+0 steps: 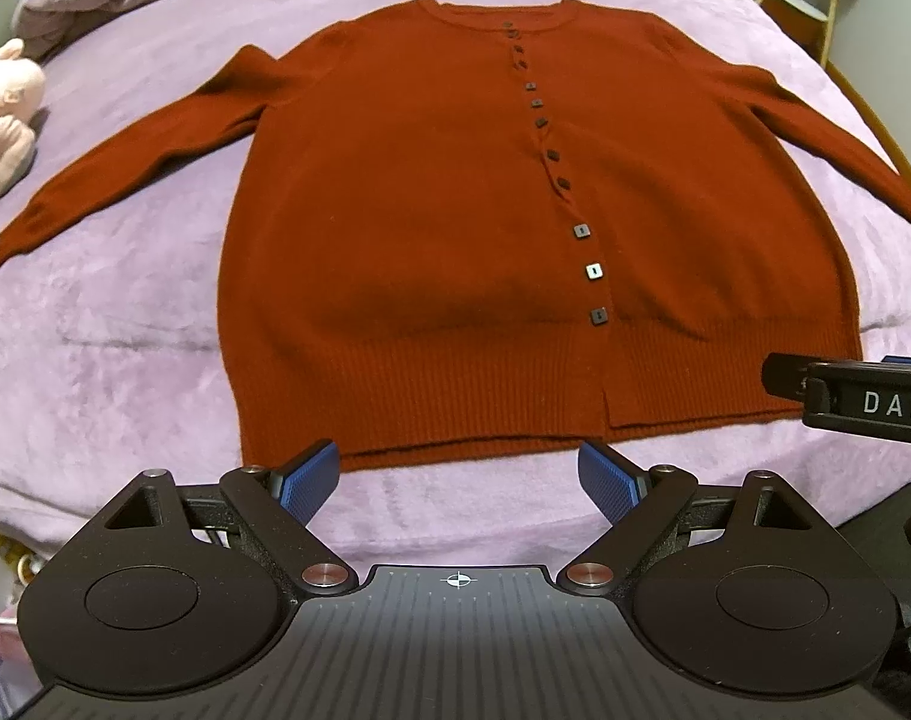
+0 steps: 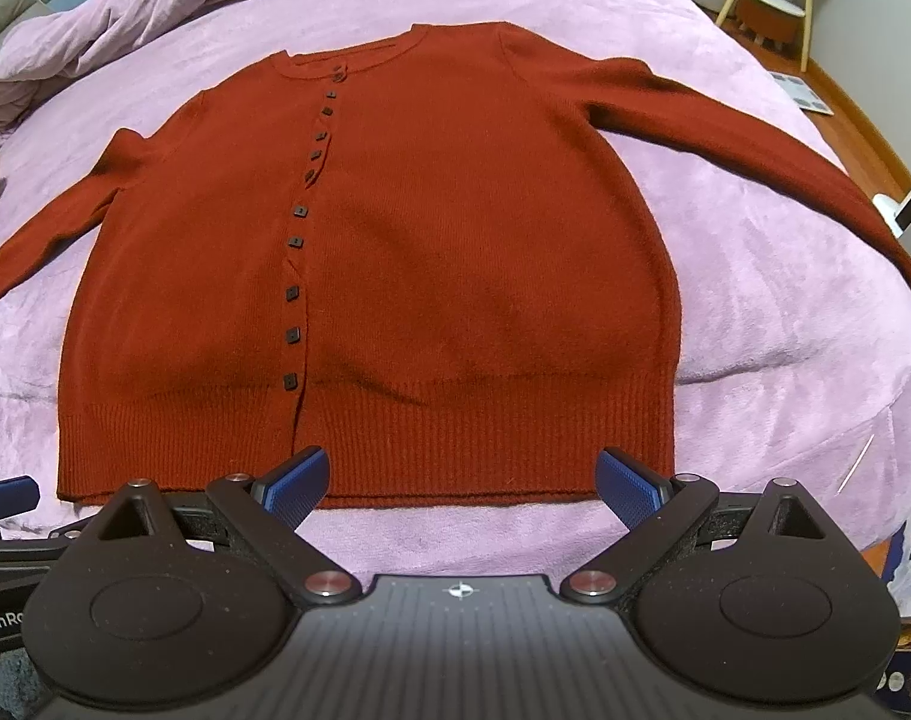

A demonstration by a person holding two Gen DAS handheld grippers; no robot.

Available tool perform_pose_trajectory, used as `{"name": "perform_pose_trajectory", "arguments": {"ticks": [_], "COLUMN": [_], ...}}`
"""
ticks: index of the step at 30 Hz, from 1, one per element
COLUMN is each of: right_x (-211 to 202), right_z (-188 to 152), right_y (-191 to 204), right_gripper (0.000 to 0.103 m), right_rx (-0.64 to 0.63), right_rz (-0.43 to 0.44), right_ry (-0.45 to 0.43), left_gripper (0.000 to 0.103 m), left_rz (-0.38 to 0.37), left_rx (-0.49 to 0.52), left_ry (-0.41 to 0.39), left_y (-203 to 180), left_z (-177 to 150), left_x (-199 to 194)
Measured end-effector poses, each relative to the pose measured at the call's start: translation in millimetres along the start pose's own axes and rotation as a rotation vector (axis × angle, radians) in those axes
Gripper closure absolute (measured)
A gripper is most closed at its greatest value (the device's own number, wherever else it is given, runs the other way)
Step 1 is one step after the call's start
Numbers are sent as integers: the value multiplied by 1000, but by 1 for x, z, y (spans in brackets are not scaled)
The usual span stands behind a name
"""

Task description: Fold small clothes

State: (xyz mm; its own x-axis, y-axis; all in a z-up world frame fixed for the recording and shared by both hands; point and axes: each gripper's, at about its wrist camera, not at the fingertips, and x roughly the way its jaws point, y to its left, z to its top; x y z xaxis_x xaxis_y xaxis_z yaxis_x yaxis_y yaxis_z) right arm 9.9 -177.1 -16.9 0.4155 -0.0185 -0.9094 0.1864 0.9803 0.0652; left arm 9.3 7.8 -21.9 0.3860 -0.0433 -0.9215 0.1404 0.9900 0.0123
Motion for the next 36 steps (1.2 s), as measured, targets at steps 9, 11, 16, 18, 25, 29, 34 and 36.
{"name": "perform_pose_trajectory", "arguments": {"ticks": [9, 11, 16, 18, 25, 29, 34, 36], "right_x": [1, -4, 14, 33, 91, 113, 133, 140], "right_z": [6, 11, 21, 30, 23, 23, 30, 33], "right_y": [-22, -43, -140, -189, -337, -375, -400, -403], "right_gripper": [7, 7, 6, 6, 26, 51, 70, 84], "right_rx": [42, 101, 395, 567, 1095, 1227, 1282, 1290], "right_rz": [165, 264, 439, 420, 330, 327, 302, 292], "right_ry": [-78, -185, -476, -453, -523, -560, -587, -575], "left_gripper": [13, 13, 13, 13, 13, 13, 13, 13], "left_rz": [-33, -29, -1, 11, -9, -127, -184, -214], "left_rx": [-28, -39, -37, -18, 63, 23, -13, -35], "left_ry": [-28, -69, -206, -266, -273, -242, -208, -197], "left_y": [4, 6, 7, 4, -23, -33, -40, -39], "left_z": [7, 11, 28, 35, 68, 85, 102, 107], "left_x": [3, 2, 0, 2, 25, 42, 62, 66]}}
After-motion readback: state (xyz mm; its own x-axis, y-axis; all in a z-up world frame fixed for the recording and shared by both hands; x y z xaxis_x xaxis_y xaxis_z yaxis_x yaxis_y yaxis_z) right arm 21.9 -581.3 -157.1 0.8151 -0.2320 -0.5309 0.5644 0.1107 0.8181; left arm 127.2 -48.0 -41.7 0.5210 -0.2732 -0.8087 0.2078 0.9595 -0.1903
